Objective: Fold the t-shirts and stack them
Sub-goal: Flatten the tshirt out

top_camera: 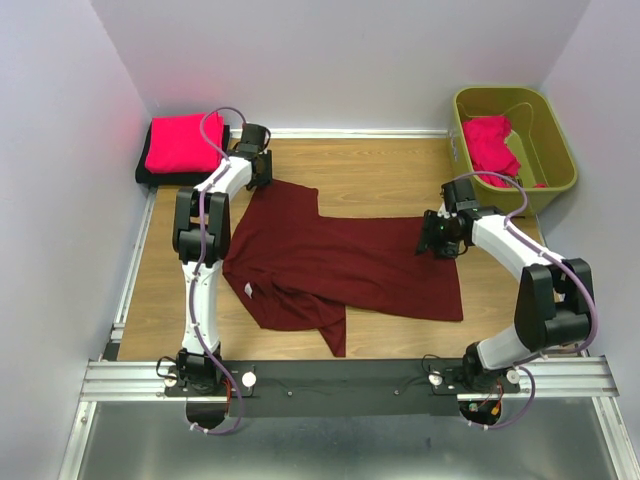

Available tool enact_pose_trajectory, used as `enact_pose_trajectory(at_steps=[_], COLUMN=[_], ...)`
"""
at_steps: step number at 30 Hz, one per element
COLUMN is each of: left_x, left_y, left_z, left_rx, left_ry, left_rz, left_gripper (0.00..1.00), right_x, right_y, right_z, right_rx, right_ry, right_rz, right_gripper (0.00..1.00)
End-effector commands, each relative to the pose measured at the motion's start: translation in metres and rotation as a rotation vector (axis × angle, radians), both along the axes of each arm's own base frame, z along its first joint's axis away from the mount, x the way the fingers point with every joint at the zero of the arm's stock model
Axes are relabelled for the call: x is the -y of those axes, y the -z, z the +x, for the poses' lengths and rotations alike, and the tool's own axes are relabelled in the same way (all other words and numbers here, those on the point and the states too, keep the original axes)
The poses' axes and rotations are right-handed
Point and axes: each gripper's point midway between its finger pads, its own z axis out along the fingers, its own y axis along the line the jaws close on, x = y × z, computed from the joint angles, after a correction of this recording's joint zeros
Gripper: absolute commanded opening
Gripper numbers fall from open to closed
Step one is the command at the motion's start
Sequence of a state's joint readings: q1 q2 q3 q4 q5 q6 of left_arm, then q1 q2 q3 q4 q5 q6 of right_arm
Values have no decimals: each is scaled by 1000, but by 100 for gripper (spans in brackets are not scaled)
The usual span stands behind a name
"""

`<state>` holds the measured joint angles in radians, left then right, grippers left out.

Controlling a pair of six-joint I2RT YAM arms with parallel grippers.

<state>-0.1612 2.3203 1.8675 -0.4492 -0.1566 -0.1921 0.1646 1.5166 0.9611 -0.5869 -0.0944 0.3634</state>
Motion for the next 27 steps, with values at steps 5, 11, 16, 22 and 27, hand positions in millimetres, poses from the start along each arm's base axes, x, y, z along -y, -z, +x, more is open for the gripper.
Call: enact_pose_trajectory(at_steps=[5, 11, 16, 22, 27], left_x=[14, 18, 19, 13, 3], left_y=[29, 28, 35, 25, 7], left_z=[-23, -34, -35, -33, -33], left_rx=[-120, -145, -169, -146, -103], left_ry=[11, 16, 21, 25, 4], left_rz=[-62, -77, -74, -38, 1], left_gripper=[56, 49, 23, 0, 0], right_x=[-8, -10, -9, -4, 10], right_y=[-5, -4, -1, -12, -19], right_z=[14, 17, 21, 47, 78], right_rx=[38, 39, 42, 101, 155], right_ry=[-33, -34, -29, -15, 28], right_rz=[15, 17, 12, -30, -120], right_gripper=[60, 60, 60, 60, 65])
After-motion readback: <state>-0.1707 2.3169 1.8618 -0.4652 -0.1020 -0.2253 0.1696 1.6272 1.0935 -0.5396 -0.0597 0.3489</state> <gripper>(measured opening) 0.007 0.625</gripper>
